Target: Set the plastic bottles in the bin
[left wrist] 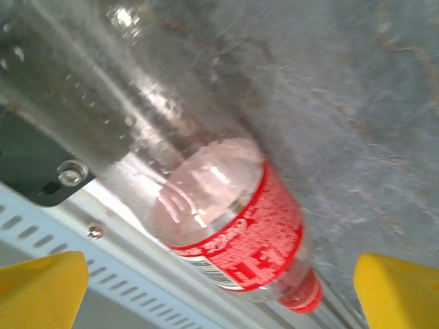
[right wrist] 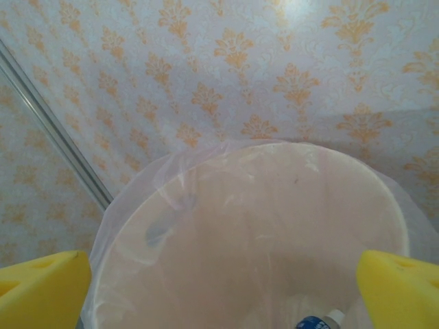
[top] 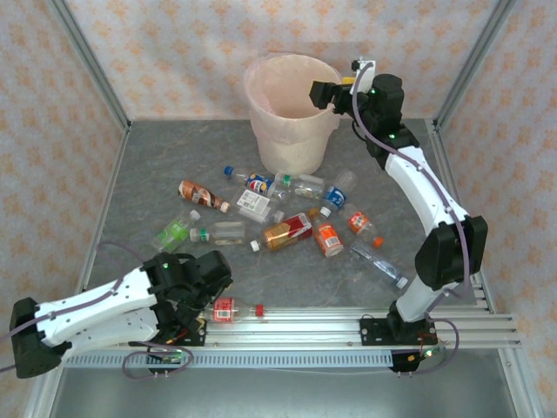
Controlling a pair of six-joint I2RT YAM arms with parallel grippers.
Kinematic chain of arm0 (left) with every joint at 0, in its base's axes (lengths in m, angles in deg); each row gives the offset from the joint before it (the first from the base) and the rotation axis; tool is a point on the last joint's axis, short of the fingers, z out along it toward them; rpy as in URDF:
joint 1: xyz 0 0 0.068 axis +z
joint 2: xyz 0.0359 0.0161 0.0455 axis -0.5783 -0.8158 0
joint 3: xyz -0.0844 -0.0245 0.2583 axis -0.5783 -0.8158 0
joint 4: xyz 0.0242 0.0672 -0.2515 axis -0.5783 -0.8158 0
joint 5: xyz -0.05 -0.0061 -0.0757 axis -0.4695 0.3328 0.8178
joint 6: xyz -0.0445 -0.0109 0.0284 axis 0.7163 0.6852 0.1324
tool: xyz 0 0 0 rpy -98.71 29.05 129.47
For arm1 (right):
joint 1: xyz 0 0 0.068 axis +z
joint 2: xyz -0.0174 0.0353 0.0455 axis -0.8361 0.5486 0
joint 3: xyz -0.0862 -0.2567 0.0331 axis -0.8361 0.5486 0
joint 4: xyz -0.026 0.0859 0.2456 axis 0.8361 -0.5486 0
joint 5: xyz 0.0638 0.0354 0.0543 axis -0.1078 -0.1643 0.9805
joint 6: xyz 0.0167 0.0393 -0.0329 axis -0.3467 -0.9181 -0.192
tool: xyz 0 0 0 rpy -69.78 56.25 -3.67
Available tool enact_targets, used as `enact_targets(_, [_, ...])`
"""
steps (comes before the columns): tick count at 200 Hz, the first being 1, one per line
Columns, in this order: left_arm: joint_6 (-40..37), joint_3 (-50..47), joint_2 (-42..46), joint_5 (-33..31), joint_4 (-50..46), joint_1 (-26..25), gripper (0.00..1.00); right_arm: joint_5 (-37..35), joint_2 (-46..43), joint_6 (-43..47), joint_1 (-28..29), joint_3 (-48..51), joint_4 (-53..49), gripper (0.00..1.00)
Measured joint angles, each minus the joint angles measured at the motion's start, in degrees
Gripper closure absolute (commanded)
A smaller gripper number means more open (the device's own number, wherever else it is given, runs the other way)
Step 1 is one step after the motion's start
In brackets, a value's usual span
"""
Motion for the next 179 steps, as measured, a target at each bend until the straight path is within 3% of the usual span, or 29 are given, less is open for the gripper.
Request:
enact_targets(56, [2.9,-2.6,-4.3,7.1,2.3,-0.4,0.0,-2.4,-5.8,3.9,0.0,7.9,0.6,0.01])
enact_targets(81, [2.8,-3.7,-8.1,5.3,7.1,2.3,0.0,-2.8,-7.0,5.3,0.0,9.5,0.3,0.01])
enact_targets(114, [1.5,-5.0,-12.9,-2.0,11.5,5.9,0.05,-2.8,-8.7,6.6,0.0,10.6,0.3,0.01])
enact_targets(179, [-11.0,4.3,-26.3,-9.1,16.1,10.6,0.49,-4.5,-10.5,6.8,0.0,13.7,0.3,0.01])
